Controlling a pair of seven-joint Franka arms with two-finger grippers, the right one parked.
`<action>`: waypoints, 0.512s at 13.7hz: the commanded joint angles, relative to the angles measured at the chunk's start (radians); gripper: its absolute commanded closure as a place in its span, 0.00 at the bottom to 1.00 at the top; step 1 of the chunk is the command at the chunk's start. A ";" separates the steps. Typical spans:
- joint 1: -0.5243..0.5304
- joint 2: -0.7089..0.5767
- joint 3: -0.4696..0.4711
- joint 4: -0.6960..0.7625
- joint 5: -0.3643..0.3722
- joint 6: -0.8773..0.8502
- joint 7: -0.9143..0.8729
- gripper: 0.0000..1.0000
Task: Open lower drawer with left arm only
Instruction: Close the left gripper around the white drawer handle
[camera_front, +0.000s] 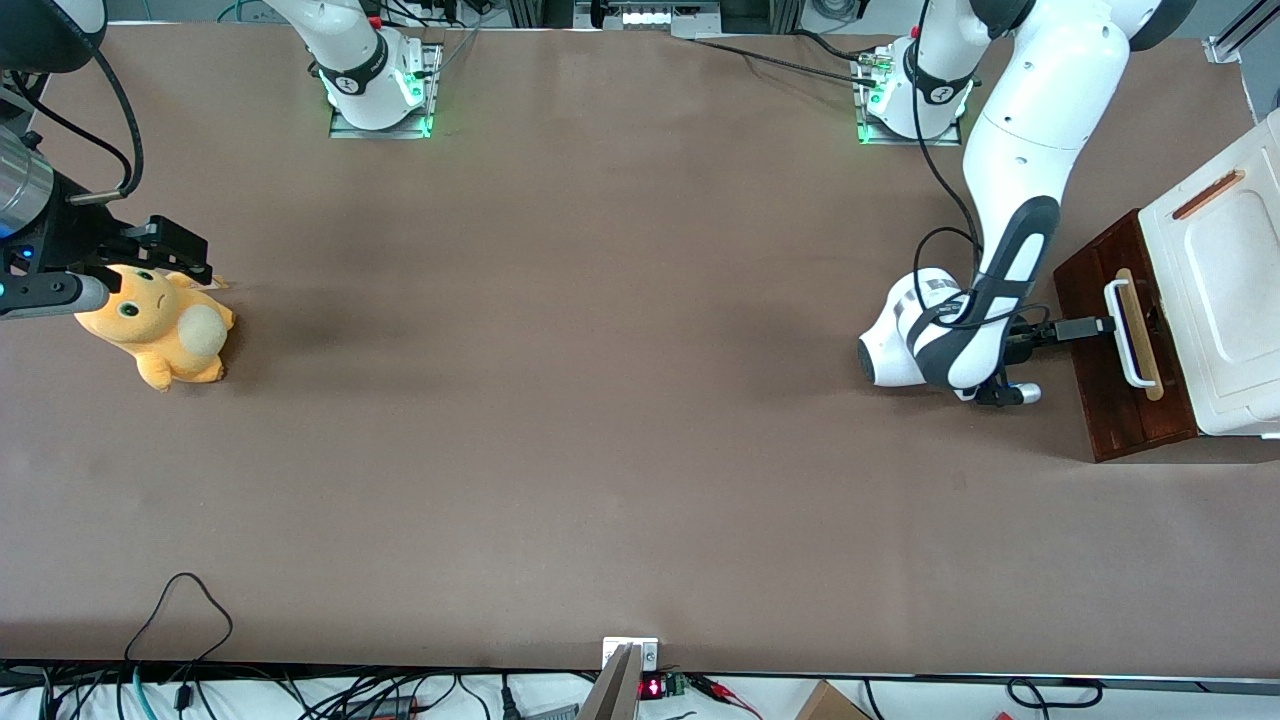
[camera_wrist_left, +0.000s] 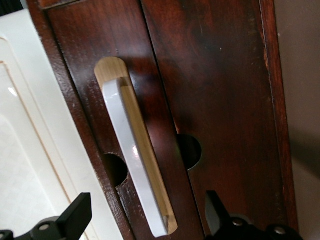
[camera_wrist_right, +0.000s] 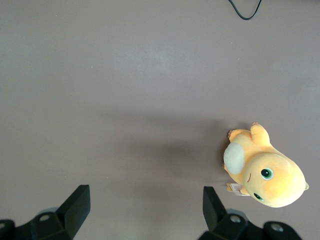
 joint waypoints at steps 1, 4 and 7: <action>0.021 -0.006 -0.002 -0.002 0.029 0.018 0.029 0.00; 0.027 -0.006 -0.001 0.000 0.044 0.021 0.029 0.00; 0.037 -0.007 -0.001 -0.002 0.050 0.020 0.029 0.00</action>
